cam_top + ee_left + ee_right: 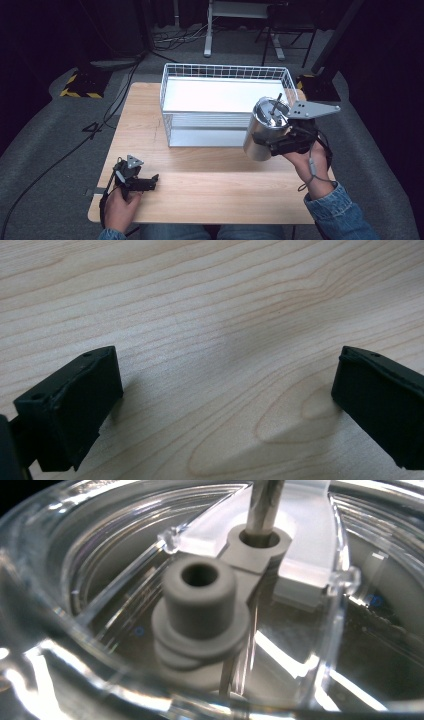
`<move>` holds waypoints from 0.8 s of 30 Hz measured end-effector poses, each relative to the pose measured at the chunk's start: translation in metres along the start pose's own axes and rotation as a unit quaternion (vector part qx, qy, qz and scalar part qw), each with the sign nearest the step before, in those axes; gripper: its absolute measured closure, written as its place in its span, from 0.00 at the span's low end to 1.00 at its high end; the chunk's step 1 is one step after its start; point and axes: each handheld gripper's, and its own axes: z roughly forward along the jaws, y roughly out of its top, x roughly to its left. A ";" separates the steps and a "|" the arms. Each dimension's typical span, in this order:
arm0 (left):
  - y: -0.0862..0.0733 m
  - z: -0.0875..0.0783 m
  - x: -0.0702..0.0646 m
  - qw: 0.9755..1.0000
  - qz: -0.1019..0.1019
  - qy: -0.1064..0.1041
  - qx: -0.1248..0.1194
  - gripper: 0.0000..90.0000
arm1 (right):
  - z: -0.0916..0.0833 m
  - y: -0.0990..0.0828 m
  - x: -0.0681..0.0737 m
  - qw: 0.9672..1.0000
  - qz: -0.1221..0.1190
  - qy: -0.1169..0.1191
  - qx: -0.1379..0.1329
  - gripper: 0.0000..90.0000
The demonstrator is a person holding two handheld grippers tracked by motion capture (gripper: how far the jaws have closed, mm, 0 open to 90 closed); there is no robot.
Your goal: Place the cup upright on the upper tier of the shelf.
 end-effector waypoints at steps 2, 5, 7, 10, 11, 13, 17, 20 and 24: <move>0.000 0.000 0.000 1.000 0.000 -0.001 0.000 0.00 | 0.001 0.006 -0.003 1.000 0.003 0.000 -0.002 0.04; 0.000 0.000 0.000 1.000 -0.002 0.000 0.000 0.00 | 0.003 0.011 -0.007 1.000 0.004 0.000 -0.004 0.04; 0.000 0.000 0.000 1.000 -0.002 0.000 0.000 0.00 | 0.004 0.019 -0.012 1.000 0.010 -0.002 -0.004 0.04; -0.001 -0.001 -0.001 1.000 -0.003 0.000 0.000 0.00 | 0.006 0.025 -0.015 1.000 0.011 -0.003 -0.005 0.04; -0.001 -0.001 -0.001 1.000 -0.003 0.000 0.000 0.00 | 0.008 0.031 -0.019 1.000 0.011 -0.006 -0.006 0.04; -0.001 -0.001 -0.001 1.000 -0.001 0.001 0.000 0.00 | 0.009 0.033 -0.020 1.000 0.012 -0.006 -0.006 0.04; -0.001 -0.001 0.000 1.000 0.000 0.000 0.000 0.00 | 0.013 0.043 -0.027 1.000 0.013 -0.010 -0.009 0.04; -0.001 -0.001 0.000 1.000 0.000 0.000 0.000 0.00 | 0.017 0.051 -0.033 1.000 0.014 -0.015 -0.009 0.04; -0.001 -0.001 -0.001 1.000 -0.002 0.001 0.000 0.00 | 0.026 0.065 -0.044 1.000 0.027 -0.014 -0.009 0.04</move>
